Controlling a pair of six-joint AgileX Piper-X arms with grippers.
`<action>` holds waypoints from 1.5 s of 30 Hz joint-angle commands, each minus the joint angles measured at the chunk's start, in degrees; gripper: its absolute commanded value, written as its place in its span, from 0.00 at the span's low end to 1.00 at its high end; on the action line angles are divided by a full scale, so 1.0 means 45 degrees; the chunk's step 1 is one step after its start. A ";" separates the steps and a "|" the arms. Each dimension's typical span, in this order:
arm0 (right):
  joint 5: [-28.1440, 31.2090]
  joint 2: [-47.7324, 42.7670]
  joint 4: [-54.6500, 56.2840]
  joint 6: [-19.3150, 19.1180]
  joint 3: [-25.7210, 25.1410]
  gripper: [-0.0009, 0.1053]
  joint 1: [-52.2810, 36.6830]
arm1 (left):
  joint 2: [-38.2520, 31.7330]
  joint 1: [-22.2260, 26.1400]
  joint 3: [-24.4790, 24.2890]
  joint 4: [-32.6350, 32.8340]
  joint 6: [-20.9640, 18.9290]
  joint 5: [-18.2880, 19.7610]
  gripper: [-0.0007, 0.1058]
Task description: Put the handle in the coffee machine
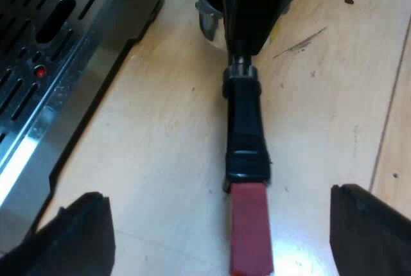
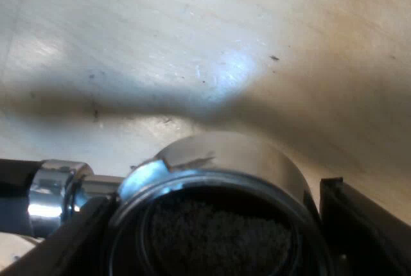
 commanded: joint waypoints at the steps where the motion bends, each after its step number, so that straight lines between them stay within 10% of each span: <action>1: -0.0216 -0.0201 0.0195 -0.0077 -0.0563 0.01 -0.0056 | 0.0017 -0.0060 0.0241 -0.0581 0.0042 0.0127 0.67; 45: -0.1642 -0.0201 0.1197 -0.0824 -0.2150 0.01 -0.0056 | 0.1955 -0.0060 0.1688 -0.2626 0.1323 0.0640 0.60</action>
